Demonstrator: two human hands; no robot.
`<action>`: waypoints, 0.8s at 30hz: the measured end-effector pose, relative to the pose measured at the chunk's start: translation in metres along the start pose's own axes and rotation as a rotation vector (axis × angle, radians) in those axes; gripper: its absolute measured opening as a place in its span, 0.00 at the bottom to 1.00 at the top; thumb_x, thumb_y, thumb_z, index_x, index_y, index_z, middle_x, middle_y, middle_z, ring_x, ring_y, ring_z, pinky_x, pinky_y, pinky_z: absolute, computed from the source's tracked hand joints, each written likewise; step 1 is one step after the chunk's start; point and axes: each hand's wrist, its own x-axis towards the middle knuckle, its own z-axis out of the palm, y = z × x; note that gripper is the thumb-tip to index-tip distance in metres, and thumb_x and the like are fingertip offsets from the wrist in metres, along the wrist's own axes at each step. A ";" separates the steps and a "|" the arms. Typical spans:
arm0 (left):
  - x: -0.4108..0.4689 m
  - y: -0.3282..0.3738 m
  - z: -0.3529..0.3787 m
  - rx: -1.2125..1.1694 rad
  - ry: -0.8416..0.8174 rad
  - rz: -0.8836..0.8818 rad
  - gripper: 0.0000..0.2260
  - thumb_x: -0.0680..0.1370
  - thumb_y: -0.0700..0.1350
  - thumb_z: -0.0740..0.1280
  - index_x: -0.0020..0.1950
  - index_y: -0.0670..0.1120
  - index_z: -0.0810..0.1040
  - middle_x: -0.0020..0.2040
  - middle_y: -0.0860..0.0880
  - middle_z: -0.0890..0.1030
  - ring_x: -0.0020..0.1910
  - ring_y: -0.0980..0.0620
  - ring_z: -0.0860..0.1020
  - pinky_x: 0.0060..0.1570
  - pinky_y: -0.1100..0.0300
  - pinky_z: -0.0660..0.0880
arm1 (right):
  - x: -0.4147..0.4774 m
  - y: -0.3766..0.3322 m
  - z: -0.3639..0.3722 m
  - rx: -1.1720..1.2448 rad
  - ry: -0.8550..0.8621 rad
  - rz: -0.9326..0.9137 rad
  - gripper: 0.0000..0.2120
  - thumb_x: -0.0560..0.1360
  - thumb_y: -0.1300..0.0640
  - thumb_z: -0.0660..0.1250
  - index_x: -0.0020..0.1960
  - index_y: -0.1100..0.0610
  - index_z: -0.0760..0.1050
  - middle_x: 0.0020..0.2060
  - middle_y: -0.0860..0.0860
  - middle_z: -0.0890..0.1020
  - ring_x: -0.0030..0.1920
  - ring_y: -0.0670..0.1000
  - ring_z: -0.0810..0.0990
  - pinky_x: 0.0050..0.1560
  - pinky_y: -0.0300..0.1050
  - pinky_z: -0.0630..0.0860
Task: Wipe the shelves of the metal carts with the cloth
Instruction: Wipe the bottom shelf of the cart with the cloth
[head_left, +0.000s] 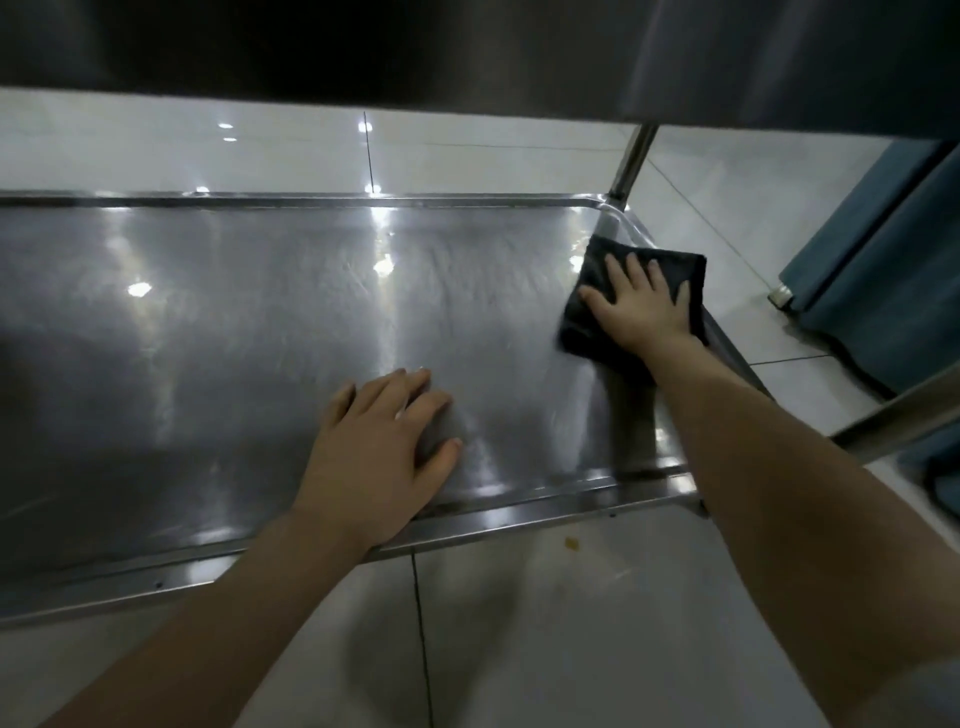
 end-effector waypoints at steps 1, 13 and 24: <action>0.000 0.000 -0.001 0.000 -0.002 -0.001 0.25 0.75 0.63 0.53 0.68 0.55 0.73 0.73 0.55 0.68 0.74 0.52 0.63 0.73 0.48 0.56 | 0.011 -0.011 0.002 0.025 -0.029 0.020 0.34 0.78 0.31 0.45 0.80 0.44 0.46 0.80 0.48 0.45 0.79 0.54 0.41 0.74 0.66 0.37; -0.013 -0.014 -0.019 0.053 0.015 0.043 0.21 0.79 0.57 0.52 0.63 0.52 0.78 0.65 0.54 0.77 0.64 0.52 0.73 0.71 0.55 0.59 | -0.113 -0.047 0.027 -0.036 0.038 -0.610 0.35 0.73 0.25 0.37 0.77 0.34 0.42 0.79 0.39 0.45 0.78 0.44 0.41 0.76 0.57 0.44; -0.068 -0.108 -0.066 0.188 -0.103 0.053 0.27 0.78 0.62 0.51 0.68 0.50 0.76 0.69 0.50 0.74 0.66 0.46 0.74 0.66 0.50 0.68 | -0.095 -0.135 0.026 -0.021 -0.010 -0.459 0.33 0.77 0.31 0.40 0.79 0.40 0.43 0.79 0.43 0.43 0.79 0.50 0.41 0.75 0.62 0.39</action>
